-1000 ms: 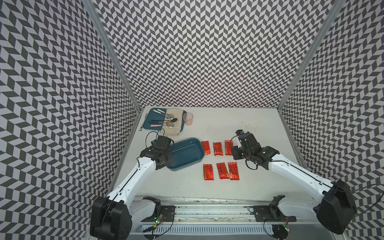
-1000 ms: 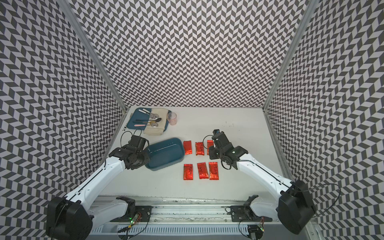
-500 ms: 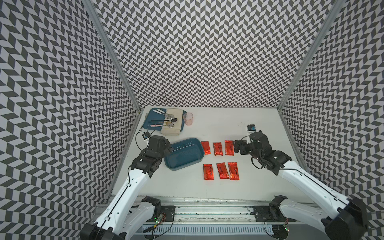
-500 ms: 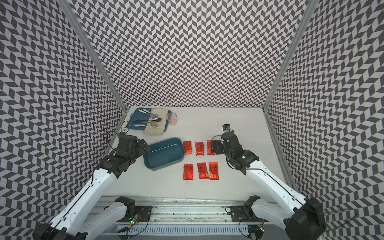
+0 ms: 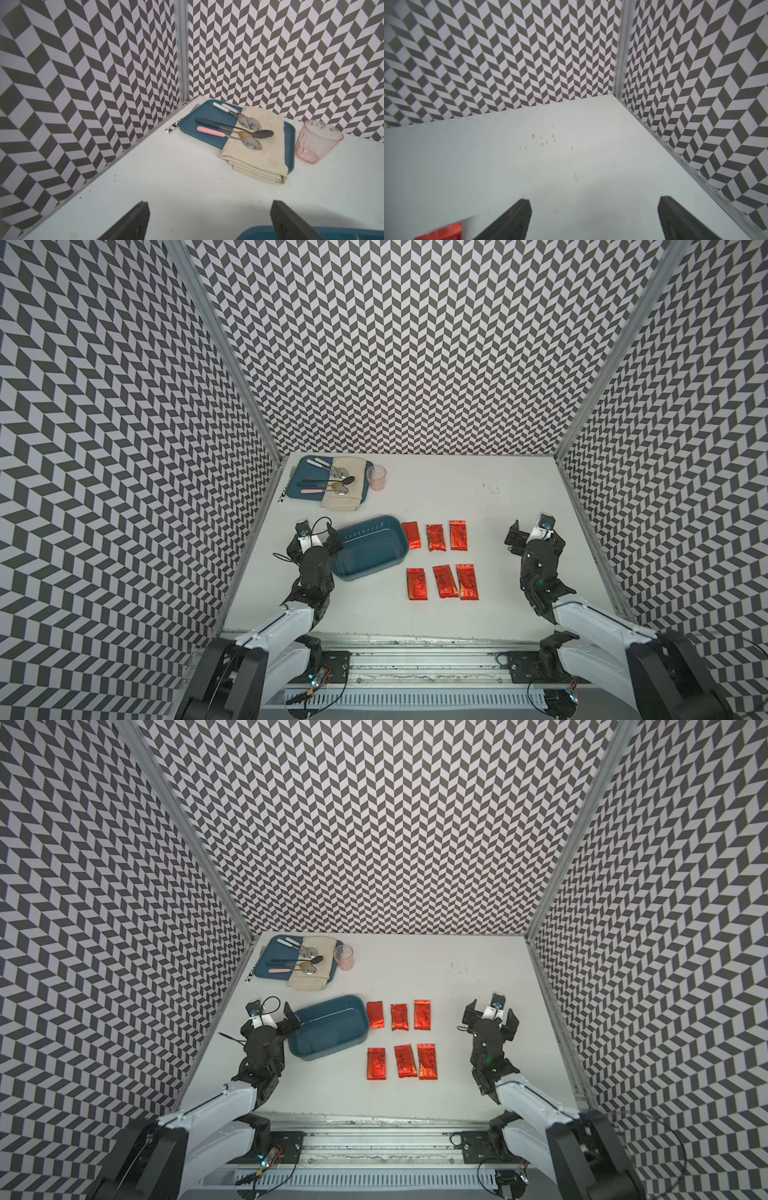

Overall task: Take the tea bags out of the storage box
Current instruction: Reset both arms

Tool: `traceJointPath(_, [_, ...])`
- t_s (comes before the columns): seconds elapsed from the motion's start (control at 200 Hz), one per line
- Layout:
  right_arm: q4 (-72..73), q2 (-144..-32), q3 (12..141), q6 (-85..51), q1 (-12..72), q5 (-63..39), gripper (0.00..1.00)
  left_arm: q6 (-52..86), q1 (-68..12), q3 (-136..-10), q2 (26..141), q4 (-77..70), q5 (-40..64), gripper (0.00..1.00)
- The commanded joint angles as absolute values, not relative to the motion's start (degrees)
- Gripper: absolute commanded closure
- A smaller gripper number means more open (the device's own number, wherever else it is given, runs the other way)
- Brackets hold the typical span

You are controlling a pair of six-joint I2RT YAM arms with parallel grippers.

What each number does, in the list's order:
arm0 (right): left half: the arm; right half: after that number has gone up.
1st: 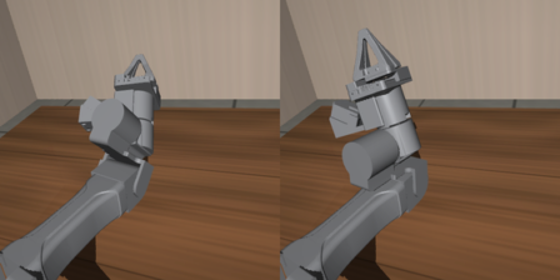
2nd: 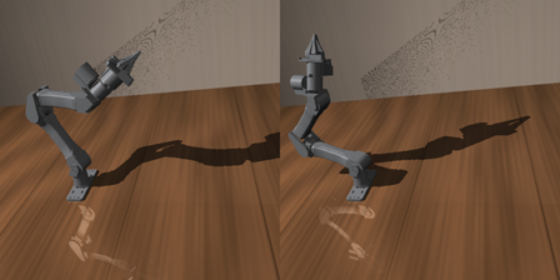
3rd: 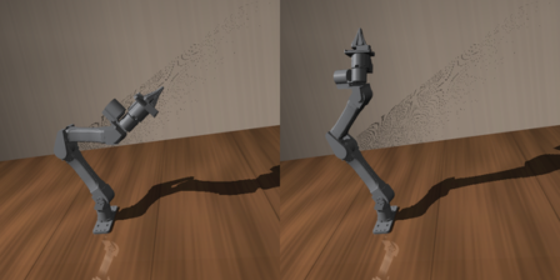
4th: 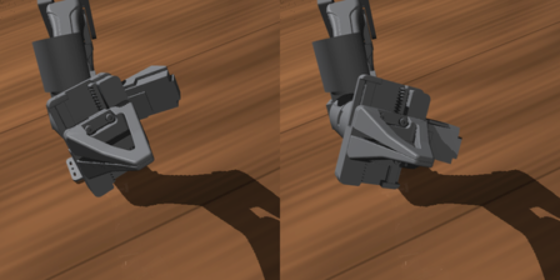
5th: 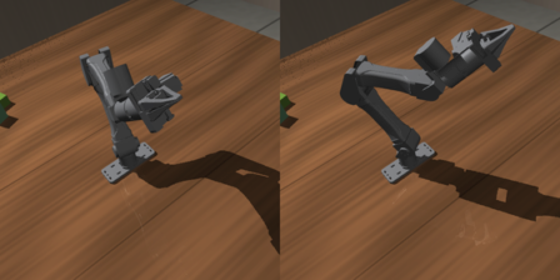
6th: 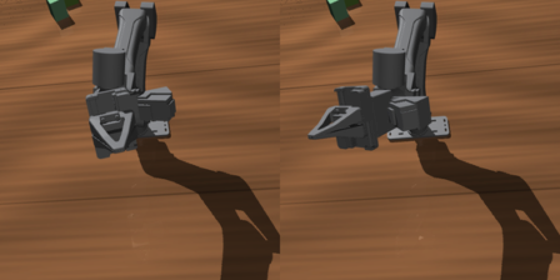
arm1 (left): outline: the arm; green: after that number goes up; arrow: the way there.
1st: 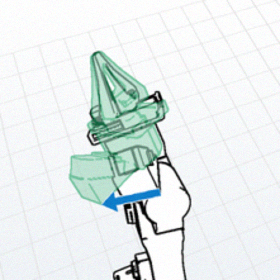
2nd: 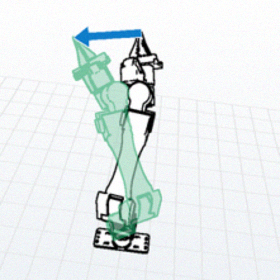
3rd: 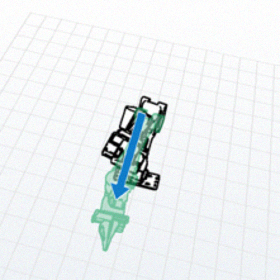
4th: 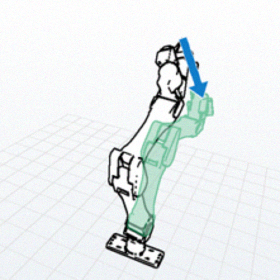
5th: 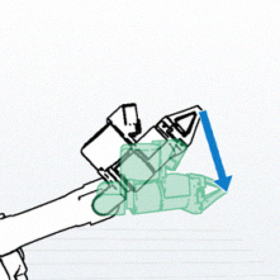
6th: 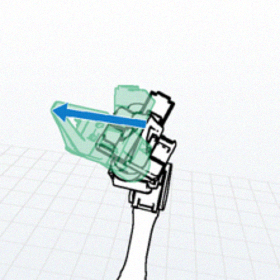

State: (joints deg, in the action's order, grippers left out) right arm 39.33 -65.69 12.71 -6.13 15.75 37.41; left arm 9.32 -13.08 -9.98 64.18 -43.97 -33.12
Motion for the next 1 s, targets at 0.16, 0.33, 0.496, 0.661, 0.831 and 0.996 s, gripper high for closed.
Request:
traceJointPath(0.16, [64.6, -76.2, 11.5, -2.8, 9.7, 30.0, 0.0, 0.5, -6.2, -14.5, 83.8, -67.0, -20.2, 0.07])
traceJointPath(0.33, [76.8, -86.3, 11.4, -1.0, 6.2, 20.5, 0.0, 0.3, -3.1, -13.3, 88.5, -72.9, -10.2, 0.07])
traceJointPath(0.496, [76.3, -88.8, 12.1, -0.2, 4.4, 12.1, 0.0, 0.1, -3.0, -14.2, 88.9, -71.6, -9.5, 0.0])
traceJointPath(0.661, [77.9, -89.4, 13.2, -0.9, 3.8, 12.0, 0.0, 0.1, -3.1, -14.0, 88.6, -71.8, -9.5, 0.0])
traceJointPath(0.831, [74.5, -88.6, 13.8, -1.2, 3.8, 12.2, 0.01, 0.2, -3.1, -14.0, 88.6, -71.7, -9.5, 0.0])
traceJointPath(0.996, [72.9, -88.2, 14.4, -1.1, 3.8, 11.9, 0.01, 0.1, -3.1, -14.0, 88.6, -71.7, -9.4, 0.0])
